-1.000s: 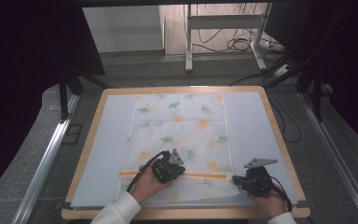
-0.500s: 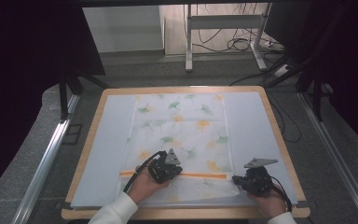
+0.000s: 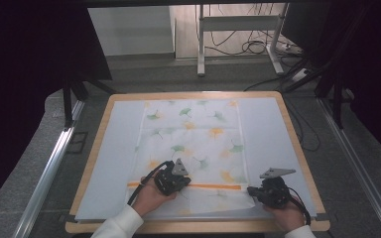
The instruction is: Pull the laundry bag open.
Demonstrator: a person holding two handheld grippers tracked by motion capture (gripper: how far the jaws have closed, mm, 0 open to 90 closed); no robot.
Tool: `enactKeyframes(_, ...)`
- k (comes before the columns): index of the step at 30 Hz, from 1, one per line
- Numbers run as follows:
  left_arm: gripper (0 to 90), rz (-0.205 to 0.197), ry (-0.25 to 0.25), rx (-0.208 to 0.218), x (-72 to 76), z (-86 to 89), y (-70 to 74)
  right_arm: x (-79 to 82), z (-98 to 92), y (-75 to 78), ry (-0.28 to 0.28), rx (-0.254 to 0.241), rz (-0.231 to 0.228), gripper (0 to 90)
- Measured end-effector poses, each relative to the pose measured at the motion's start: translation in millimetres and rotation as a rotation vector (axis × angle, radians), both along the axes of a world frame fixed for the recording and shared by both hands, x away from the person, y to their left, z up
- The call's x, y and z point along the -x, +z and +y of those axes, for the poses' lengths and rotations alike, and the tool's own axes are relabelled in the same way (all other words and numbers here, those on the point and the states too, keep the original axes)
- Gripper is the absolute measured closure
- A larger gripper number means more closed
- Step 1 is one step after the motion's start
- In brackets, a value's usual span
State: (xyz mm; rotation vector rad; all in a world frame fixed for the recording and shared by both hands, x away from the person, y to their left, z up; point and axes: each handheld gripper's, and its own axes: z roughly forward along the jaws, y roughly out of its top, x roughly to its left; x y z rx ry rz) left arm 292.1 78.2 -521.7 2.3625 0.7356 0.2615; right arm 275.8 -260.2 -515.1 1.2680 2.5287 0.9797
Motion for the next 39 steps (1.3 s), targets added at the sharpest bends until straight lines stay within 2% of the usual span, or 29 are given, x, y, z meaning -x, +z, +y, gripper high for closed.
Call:
enactKeyframes(9,90.0,0.007,0.008,0.008,1.2,7.4,-0.6,0.0,0.0,0.0,0.001,0.001,-0.002,89.6)
enactKeyframes(24,90.0,0.004,0.005,0.005,2.0,9.0,-0.5,0.0,0.0,0.0,0.002,0.001,-0.002,89.6)
enactKeyframes(39,90.0,0.014,0.028,0.006,2.7,22.2,-1.2,0.0,0.1,0.0,0.001,0.002,-0.002,89.6)
